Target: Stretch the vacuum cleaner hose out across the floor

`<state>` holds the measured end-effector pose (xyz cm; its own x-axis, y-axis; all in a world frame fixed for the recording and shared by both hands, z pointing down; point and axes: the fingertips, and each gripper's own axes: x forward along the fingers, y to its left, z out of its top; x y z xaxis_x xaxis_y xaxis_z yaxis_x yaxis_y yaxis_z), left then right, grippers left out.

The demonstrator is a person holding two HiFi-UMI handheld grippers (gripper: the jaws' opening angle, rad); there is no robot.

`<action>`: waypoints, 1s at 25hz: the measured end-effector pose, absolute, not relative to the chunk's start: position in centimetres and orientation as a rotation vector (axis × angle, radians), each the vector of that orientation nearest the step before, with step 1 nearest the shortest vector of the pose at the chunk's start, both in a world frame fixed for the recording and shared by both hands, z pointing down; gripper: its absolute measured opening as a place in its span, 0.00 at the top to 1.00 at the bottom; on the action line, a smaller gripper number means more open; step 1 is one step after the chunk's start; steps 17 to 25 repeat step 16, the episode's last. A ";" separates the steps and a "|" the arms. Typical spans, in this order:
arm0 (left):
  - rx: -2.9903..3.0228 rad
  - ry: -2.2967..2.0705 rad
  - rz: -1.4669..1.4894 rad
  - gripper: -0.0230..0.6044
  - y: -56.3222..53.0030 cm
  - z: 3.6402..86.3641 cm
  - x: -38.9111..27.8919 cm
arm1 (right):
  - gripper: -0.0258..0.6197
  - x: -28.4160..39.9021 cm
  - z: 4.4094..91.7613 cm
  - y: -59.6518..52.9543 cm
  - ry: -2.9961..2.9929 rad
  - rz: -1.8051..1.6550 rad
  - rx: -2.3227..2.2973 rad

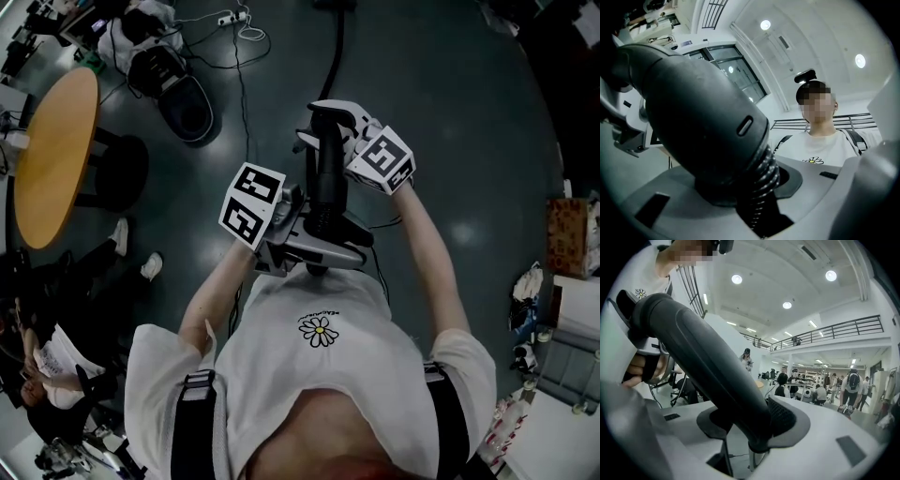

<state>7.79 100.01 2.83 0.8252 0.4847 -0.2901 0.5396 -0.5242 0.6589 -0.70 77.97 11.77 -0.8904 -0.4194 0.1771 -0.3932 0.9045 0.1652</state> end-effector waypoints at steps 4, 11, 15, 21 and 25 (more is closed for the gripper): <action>2.204 0.735 -0.094 0.76 100.2 3.1 7.2 | 0.67 -1.3 12.4 78.4 -2.858 -0.175 0.596; 2.195 0.713 -0.113 0.76 100.1 3.0 7.4 | 0.67 -1.2 12.9 78.7 -2.871 -0.123 0.610; 2.200 0.715 -0.121 0.76 100.0 2.8 7.3 | 0.67 -1.1 12.8 78.4 -2.862 -0.136 0.636; 2.202 0.715 -0.123 0.76 99.9 2.8 7.3 | 0.67 -1.1 12.7 78.4 -2.860 -0.141 0.642; 2.202 0.715 -0.123 0.76 99.9 2.8 7.3 | 0.67 -1.1 12.7 78.4 -2.860 -0.141 0.642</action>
